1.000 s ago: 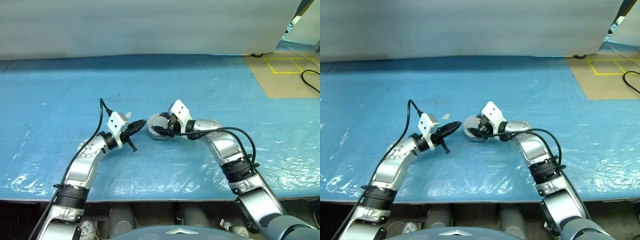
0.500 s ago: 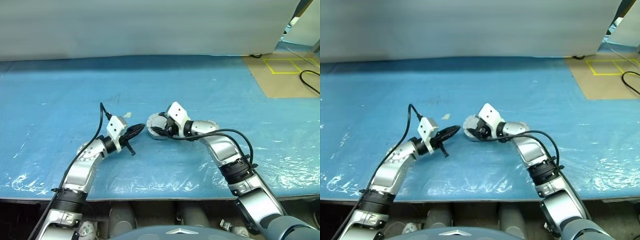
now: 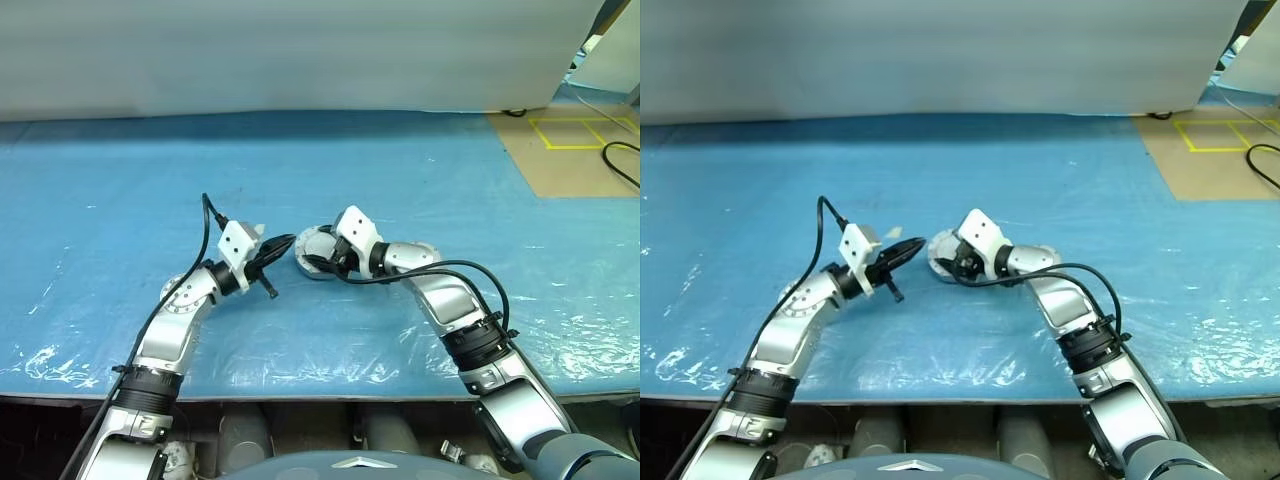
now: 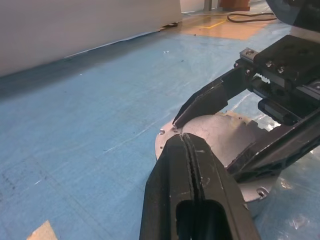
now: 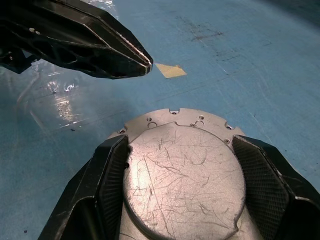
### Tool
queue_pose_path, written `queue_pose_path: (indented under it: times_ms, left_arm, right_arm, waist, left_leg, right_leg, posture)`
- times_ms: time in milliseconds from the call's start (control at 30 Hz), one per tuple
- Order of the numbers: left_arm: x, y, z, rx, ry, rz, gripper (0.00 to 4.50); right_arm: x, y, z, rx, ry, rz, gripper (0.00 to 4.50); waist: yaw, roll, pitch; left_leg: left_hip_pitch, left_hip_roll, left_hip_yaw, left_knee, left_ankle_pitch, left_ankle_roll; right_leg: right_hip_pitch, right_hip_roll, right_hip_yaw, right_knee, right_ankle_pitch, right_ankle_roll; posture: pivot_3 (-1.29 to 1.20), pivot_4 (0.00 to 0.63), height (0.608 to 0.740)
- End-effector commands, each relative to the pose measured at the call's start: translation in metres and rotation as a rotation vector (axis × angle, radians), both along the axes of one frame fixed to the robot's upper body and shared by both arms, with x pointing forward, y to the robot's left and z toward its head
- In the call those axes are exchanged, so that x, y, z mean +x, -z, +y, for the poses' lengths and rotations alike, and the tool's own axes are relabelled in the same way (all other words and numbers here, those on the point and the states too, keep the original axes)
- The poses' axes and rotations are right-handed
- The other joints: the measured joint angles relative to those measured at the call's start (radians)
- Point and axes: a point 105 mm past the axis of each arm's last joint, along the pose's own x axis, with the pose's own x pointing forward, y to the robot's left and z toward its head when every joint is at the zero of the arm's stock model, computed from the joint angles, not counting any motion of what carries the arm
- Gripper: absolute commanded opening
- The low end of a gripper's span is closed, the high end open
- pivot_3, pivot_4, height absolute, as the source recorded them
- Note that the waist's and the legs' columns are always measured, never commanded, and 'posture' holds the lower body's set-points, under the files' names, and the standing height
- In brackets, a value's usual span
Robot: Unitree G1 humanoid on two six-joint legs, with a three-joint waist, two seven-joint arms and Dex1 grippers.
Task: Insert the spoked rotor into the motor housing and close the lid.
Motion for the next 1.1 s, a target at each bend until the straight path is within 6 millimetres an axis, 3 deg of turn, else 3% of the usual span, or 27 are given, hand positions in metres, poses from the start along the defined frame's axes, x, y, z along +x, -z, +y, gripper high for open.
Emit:
queue_pose_path:
  times_ms: [33, 200, 700, 867, 1100]
  left_arm:
    - [0.004, 0.008, -0.003, 0.056, -0.005, 0.022, 0.0]
    - [0.005, 0.024, -0.004, 0.133, -0.014, 0.075, 0.0]
    - [0.002, 0.02, -0.017, 0.142, 0.054, 0.062, 0.0]
    - [0.003, 0.02, -0.018, 0.143, 0.057, 0.063, 0.0]
    - [0.004, 0.02, -0.017, 0.139, 0.057, 0.065, 0.0]
  right_arm:
    - [-0.004, 0.024, -0.009, -0.057, 0.031, 0.082, 2.98]
    - [-0.002, 0.021, -0.008, -0.046, 0.039, 0.081, 2.98]
    - [-0.002, 0.017, -0.005, -0.011, 0.035, 0.101, 2.98]
    - [-0.007, 0.011, -0.002, 0.034, 0.006, 0.114, 4.49]
    - [-0.011, 0.005, 0.003, 0.065, -0.032, 0.093, 4.49]
  waist:
    - [0.0, 0.0, 0.0]
    - [0.0, 0.0, 0.0]
    - [0.0, 0.0, 0.0]
    - [0.001, 0.0, 0.0]
    - [0.002, 0.0, 0.0]
  left_leg:
    - [0.0, 0.0, 0.0, 0.0, 0.0, 0.0]
    - [0.0, 0.0, 0.0, 0.0, 0.0, 0.0]
    - [0.001, 0.0, 0.0, 0.001, 0.0, 0.0]
    - [0.0, 0.0, 0.0, 0.001, 0.0, 0.0]
    - [0.0, 0.0, 0.0, 0.001, 0.0, 0.0]
  right_leg:
    - [0.0, 0.0, 0.0, 0.0, 0.0, 0.0]
    - [0.001, 0.0, 0.0, 0.0, 0.0, 0.0]
    - [0.002, 0.0, 0.0, 0.0, 0.0, 0.0]
    - [0.001, 0.0, 0.0, 0.0, 0.0, 0.0]
    - [0.001, 0.0, -0.001, 0.0, 0.0, 0.0]
  posture:
    - [0.0, 0.15, 0.74]
    - [0.0, 0.15, 0.74]
    - [0.0, 0.15, 0.74]
    - [0.0, 0.15, 0.74]
    - [0.0, 0.15, 0.74]
